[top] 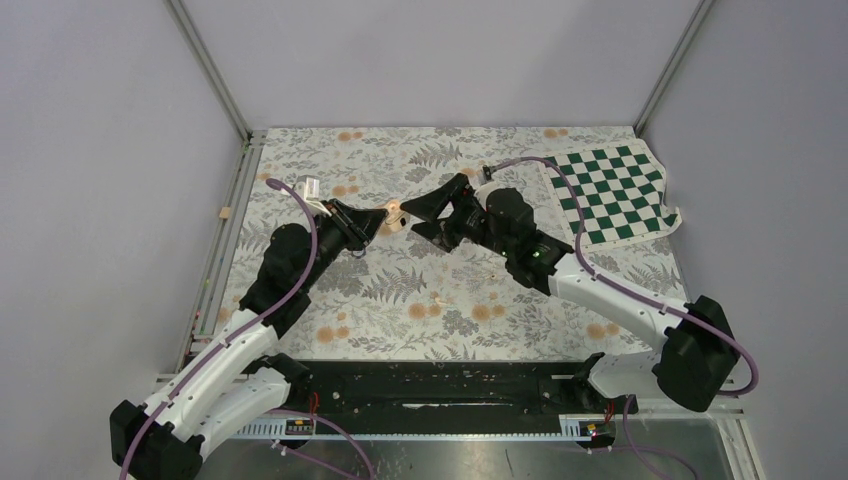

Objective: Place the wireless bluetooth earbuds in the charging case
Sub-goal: Pass from the left arm to the right, then pass from the right arm to the left

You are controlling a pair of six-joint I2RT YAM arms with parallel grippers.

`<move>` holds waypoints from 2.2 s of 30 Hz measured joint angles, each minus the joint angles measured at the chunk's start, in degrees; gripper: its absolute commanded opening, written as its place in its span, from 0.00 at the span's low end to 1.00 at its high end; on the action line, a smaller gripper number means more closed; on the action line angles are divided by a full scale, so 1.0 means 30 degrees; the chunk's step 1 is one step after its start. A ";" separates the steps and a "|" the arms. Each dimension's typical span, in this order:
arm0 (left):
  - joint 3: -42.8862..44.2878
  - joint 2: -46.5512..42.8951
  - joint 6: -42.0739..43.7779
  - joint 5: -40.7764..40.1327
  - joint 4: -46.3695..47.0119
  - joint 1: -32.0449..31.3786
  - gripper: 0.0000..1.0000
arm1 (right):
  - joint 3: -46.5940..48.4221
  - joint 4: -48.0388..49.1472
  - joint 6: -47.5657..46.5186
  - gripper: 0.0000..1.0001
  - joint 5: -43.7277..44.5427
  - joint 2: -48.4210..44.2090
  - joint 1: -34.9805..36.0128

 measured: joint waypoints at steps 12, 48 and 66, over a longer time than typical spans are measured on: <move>0.0000 -0.0153 0.0255 -0.0080 -0.0007 -0.0160 0.00 | 0.0583 -0.0874 0.0066 0.66 -0.0255 0.1013 0.0095; 0.2302 -0.0219 0.1319 -0.0095 -0.4750 -0.0393 0.99 | 0.0452 0.0131 -0.1333 0.13 -0.2608 0.1938 -0.0160; 0.9442 0.2215 0.4299 0.8830 -1.5030 0.0284 0.92 | 0.0109 -0.0291 -0.9522 0.11 -1.2560 0.1945 -0.3016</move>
